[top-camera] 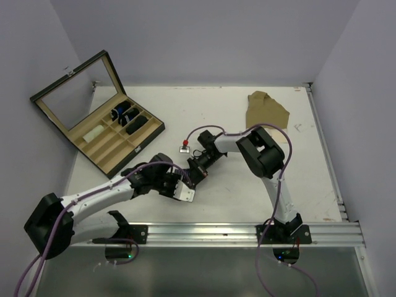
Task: Roll the underwear
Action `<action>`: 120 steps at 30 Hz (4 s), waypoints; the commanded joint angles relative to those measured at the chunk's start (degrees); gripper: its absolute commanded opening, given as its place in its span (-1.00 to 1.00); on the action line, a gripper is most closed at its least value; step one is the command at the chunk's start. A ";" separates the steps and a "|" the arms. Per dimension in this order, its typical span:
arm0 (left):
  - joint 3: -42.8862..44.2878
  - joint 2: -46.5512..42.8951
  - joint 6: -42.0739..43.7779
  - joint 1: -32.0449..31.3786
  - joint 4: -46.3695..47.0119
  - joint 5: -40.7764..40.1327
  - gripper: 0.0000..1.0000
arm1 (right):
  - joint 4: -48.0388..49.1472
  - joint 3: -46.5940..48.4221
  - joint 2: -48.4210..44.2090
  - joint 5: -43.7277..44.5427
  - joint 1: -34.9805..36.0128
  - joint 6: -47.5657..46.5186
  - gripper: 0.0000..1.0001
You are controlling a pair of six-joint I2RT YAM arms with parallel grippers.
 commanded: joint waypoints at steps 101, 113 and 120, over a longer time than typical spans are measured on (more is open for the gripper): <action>45.97 17.14 -17.96 48.53 -8.22 16.60 0.70 | -7.24 -1.88 -9.39 36.15 13.22 -16.35 -1.00; 38.85 -0.63 -23.47 48.45 -9.43 16.22 1.00 | -6.98 3.31 1.86 23.86 4.71 -6.68 -1.00; 19.26 -11.27 -5.89 33.78 -16.31 9.97 1.00 | -6.63 4.19 5.38 22.96 1.71 -4.65 -1.00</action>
